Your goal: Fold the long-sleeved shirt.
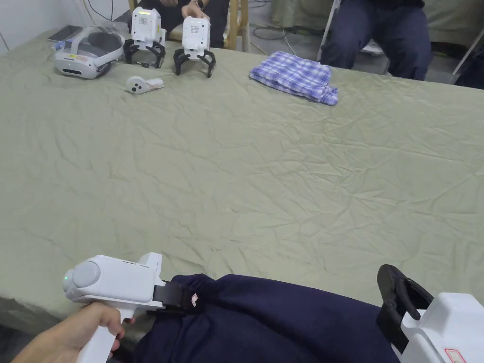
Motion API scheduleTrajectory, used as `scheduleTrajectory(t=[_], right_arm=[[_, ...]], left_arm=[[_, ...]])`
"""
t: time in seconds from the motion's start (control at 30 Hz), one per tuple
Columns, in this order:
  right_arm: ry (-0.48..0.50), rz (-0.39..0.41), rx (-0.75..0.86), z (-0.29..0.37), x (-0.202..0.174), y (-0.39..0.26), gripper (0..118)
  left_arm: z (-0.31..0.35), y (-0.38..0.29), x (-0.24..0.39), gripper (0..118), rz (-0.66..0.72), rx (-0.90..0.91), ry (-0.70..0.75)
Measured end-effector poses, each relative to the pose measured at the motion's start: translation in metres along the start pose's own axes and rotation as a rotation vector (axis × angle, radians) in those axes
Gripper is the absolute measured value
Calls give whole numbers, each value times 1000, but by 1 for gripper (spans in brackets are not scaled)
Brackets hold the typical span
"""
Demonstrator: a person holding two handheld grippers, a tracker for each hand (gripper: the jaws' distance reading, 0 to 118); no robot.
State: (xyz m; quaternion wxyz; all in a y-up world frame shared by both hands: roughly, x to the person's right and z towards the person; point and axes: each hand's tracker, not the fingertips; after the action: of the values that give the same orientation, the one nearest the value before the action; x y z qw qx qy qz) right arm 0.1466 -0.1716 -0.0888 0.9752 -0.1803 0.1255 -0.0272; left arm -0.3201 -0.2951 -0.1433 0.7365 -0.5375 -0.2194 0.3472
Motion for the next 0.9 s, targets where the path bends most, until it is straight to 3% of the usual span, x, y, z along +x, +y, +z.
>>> scheduleTrajectory(t=[0.3, 0.53, 0.73, 0.9], right_arm=[[-28, -12, -3, -4, 10, 4, 0], [-29, -15, -1, -12, 6, 10, 0], [-32, -13, -12, -18, 4, 11, 0], [-30, -13, -13, -20, 3, 9, 0]], left_arm=[[79, 57, 26, 14, -34, 230, 96], [134, 96, 12, 14, -47, 253, 229], [191, 110, -26, 14, 29, 344, 380], [200, 98, -22, 14, 31, 352, 395]])
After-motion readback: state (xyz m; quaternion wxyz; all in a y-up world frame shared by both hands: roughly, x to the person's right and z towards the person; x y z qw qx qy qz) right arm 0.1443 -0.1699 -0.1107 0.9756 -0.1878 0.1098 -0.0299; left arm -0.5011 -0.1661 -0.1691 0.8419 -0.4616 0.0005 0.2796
